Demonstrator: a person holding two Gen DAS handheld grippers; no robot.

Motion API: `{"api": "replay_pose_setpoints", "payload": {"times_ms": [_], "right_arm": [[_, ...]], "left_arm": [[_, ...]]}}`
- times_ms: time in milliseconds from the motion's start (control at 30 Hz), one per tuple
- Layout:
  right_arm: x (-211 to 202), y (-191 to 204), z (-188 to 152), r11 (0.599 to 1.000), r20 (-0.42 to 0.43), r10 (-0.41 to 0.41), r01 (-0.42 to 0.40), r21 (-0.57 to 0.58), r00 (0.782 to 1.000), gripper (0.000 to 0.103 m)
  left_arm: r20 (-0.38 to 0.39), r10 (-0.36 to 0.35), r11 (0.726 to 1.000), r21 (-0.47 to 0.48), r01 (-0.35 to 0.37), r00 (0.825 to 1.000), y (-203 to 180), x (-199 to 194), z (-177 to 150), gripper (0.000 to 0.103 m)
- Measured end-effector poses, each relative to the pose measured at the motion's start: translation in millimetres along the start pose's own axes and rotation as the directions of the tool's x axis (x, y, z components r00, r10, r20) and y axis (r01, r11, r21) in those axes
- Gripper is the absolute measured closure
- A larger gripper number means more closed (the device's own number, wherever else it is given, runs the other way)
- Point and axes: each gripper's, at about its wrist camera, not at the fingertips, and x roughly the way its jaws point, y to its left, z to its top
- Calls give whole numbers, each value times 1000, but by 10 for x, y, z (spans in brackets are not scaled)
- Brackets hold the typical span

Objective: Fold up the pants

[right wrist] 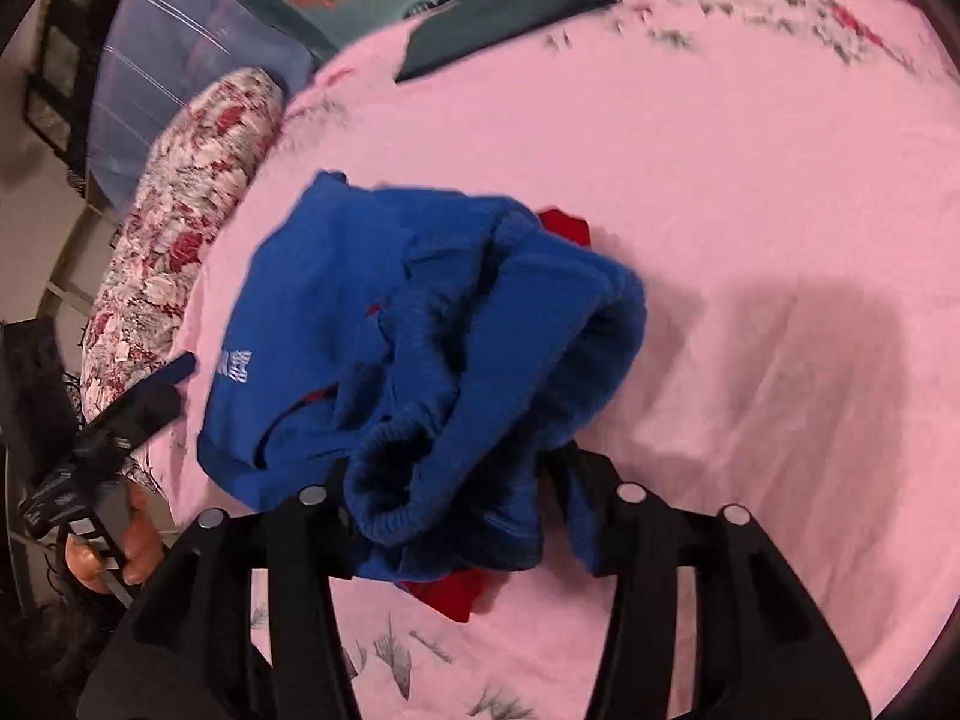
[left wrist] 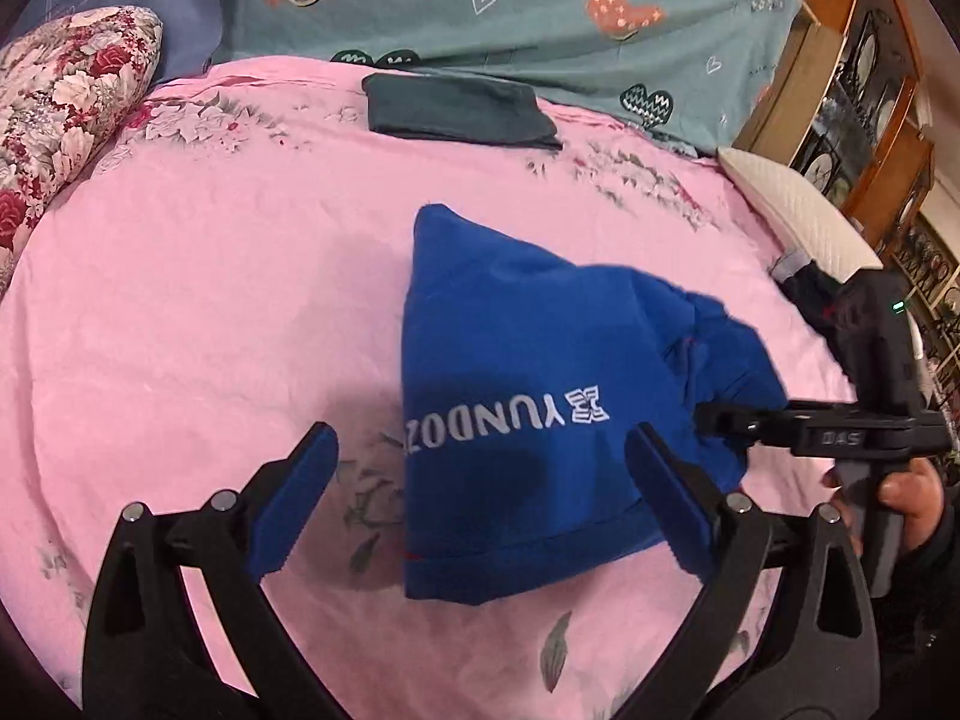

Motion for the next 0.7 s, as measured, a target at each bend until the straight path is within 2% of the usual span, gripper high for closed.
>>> {"api": "replay_pose_setpoints", "payload": {"times_ms": [33,100,133,167,200,233,267,300,367,433,533,567,600,633,667,700], "right_arm": [[-96,39,8,999,17,-41,41,-13,999,41],[-423,125,37,995,122,-92,95,-23,988,41],[-639,189,70,990,210,-125,135,-30,970,41],[-785,242,93,992,278,-105,121,-43,955,41],[-884,301,141,996,324,-35,61,-70,945,41],[-909,356,197,995,333,43,-10,-98,942,41],[-829,424,268,990,299,105,-72,-119,948,41],[-691,472,324,988,254,123,-93,-127,959,41],[-267,421,393,995,137,46,-34,-90,989,42],[120,246,358,999,44,11,-9,-47,999,44],[37,275,255,995,91,2,7,-100,996,42],[-100,296,239,995,112,33,-22,-99,993,41],[-199,335,228,995,124,45,-34,-92,991,35],[-364,321,193,996,150,44,-31,-84,988,23],[-464,306,193,997,179,27,-13,-79,984,15],[-580,275,142,997,214,-9,26,-72,977,1]], "left_arm": [[16,-18,1000,15,18,1000,-62,-45,13,5],[74,-73,995,74,68,995,-246,-206,31,5],[95,-112,988,117,101,989,-362,-276,34,5],[95,-145,980,154,129,985,-465,-293,25,5],[76,-173,970,188,156,982,-546,-262,15,5],[46,-186,963,207,172,982,-614,-190,-2,5],[12,-187,962,206,181,982,-641,-79,-24,5],[-26,-180,965,189,181,983,-621,59,-45,5],[-120,-160,979,111,174,980,-474,389,-104,5],[-131,-174,977,98,187,976,-397,508,-183,5],[-121,-195,975,87,206,973,-403,414,-147,5],[-118,-201,974,80,212,972,-389,361,-124,5],[-110,-227,970,64,234,968,-378,268,-85,5],[-93,-255,964,55,261,962,-353,160,-40,5],[-64,-269,960,56,273,961,-308,35,6,5],[-17,-266,962,60,266,964,-204,-97,70,2]]}}
